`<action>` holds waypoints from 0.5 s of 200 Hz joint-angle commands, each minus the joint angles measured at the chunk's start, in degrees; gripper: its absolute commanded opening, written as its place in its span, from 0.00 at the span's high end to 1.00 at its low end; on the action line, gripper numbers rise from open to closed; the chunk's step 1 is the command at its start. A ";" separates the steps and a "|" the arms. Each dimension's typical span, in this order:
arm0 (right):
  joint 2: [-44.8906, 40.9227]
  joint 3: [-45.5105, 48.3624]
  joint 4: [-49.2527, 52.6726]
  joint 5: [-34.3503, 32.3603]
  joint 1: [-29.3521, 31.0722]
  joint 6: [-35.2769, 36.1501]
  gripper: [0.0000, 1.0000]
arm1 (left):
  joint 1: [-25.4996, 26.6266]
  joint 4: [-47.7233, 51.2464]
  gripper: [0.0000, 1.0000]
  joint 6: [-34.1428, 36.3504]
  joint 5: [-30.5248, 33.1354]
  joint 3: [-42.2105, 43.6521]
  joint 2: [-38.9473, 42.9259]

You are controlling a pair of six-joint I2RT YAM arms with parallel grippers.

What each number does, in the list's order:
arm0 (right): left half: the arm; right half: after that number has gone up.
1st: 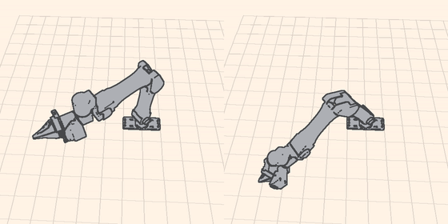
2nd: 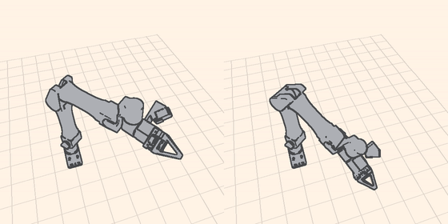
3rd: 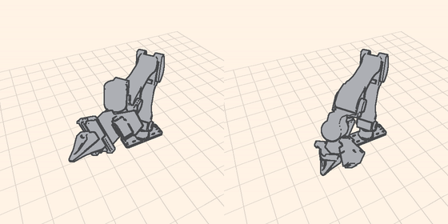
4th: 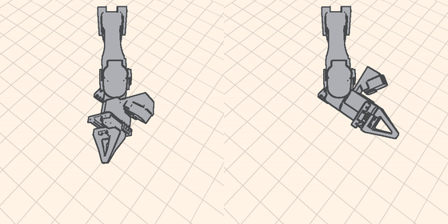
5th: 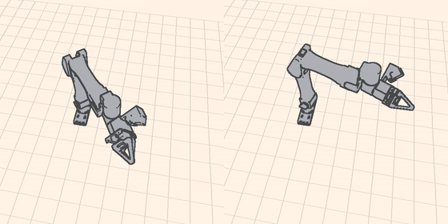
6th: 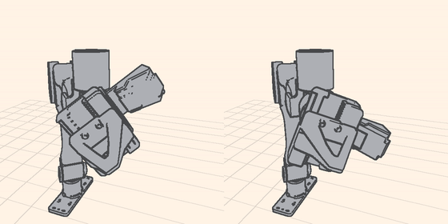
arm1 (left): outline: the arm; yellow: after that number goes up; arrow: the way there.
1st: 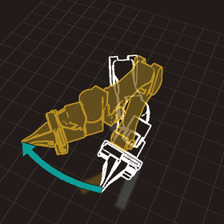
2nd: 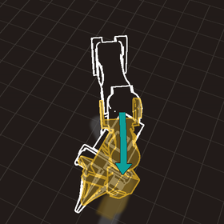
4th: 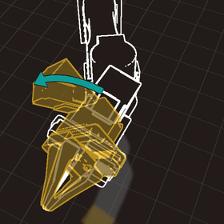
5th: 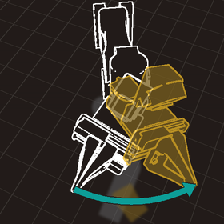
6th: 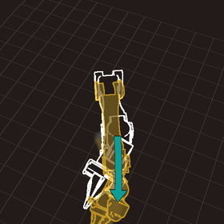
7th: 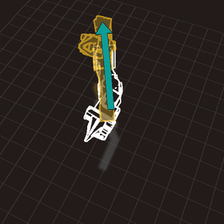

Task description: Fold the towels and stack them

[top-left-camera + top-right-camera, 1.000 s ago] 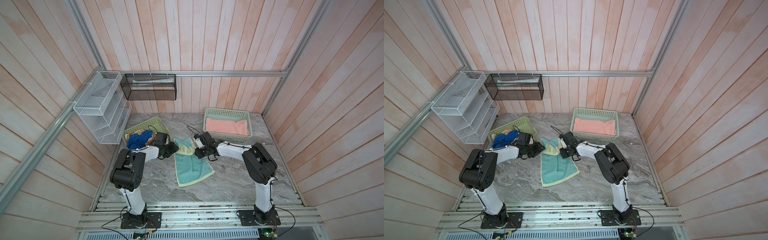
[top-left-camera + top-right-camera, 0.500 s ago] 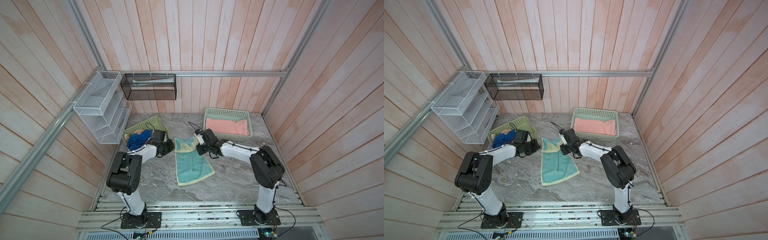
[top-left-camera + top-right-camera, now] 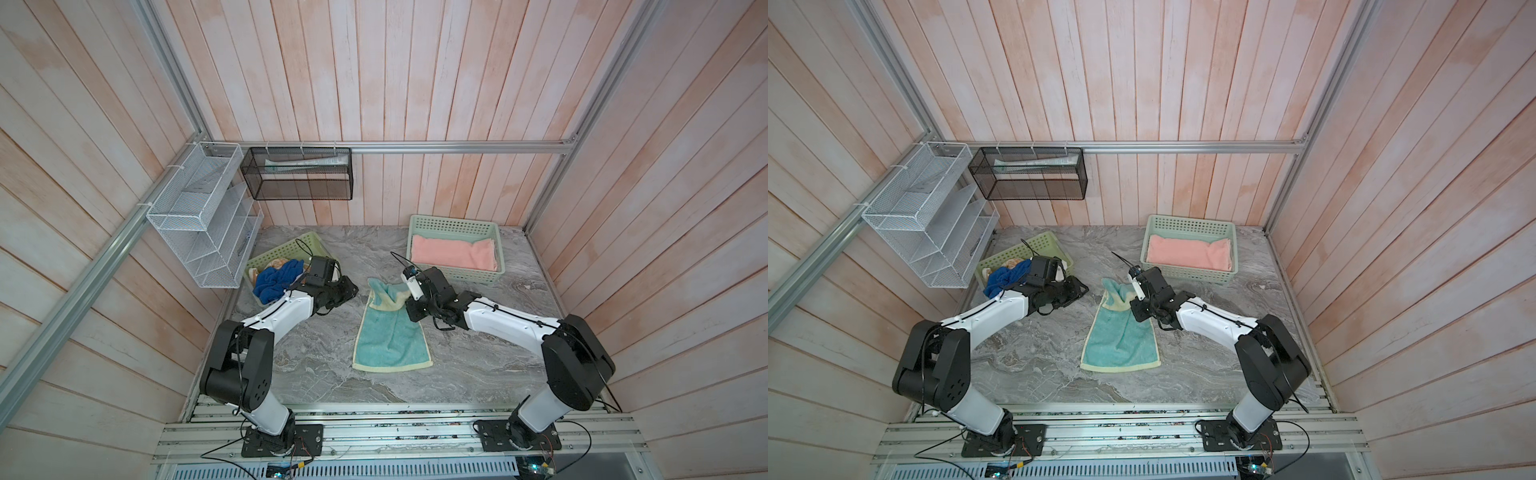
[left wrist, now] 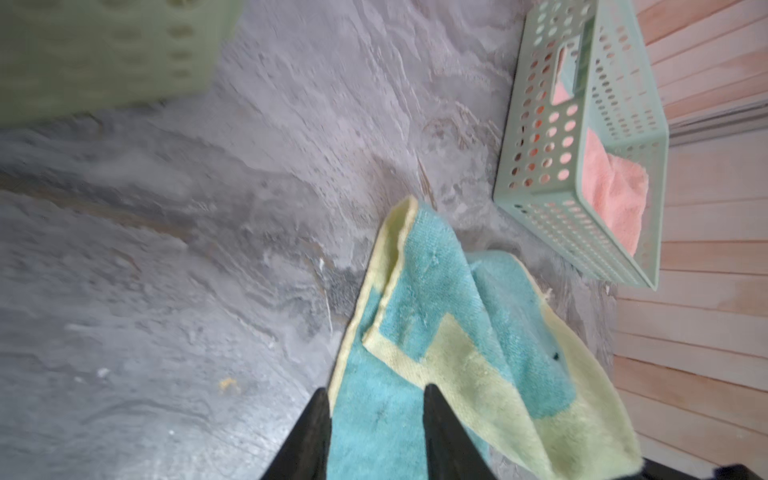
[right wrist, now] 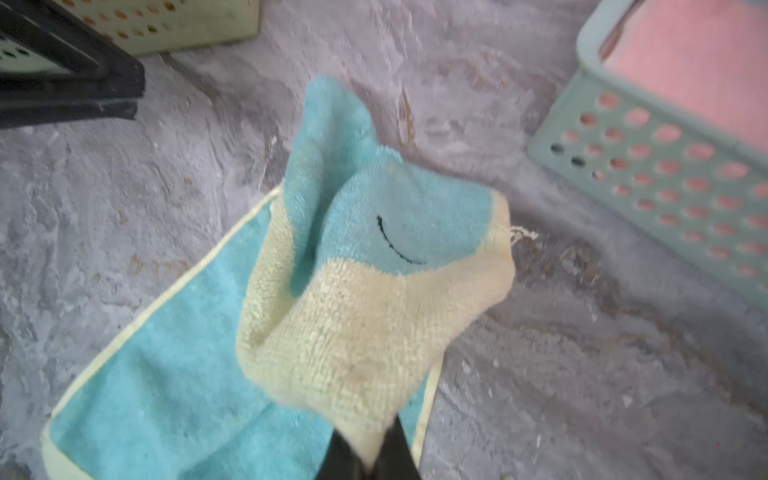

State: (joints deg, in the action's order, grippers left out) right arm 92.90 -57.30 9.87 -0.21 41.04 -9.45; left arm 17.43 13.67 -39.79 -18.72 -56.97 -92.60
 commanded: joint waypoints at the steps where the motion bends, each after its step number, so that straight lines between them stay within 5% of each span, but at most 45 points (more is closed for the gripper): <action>1: 0.79 3.66 2.57 -0.61 0.18 -3.45 1.00 | 1.17 -2.57 0.60 -4.15 -4.17 2.44 -1.79; 50: 4.28 5.10 2.42 -1.20 0.18 -5.14 1.00 | 4.45 -12.90 0.57 -13.92 -5.36 5.19 -5.84; 100: 6.13 3.62 2.23 -0.56 0.18 -4.70 1.00 | 4.37 -16.48 0.55 -15.14 -5.46 2.10 -11.73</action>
State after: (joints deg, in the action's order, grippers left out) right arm 97.36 -52.47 11.86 -0.36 41.06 -13.69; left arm 21.91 1.19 -53.30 -23.81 -52.82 -101.89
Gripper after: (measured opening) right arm 0.059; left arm 0.447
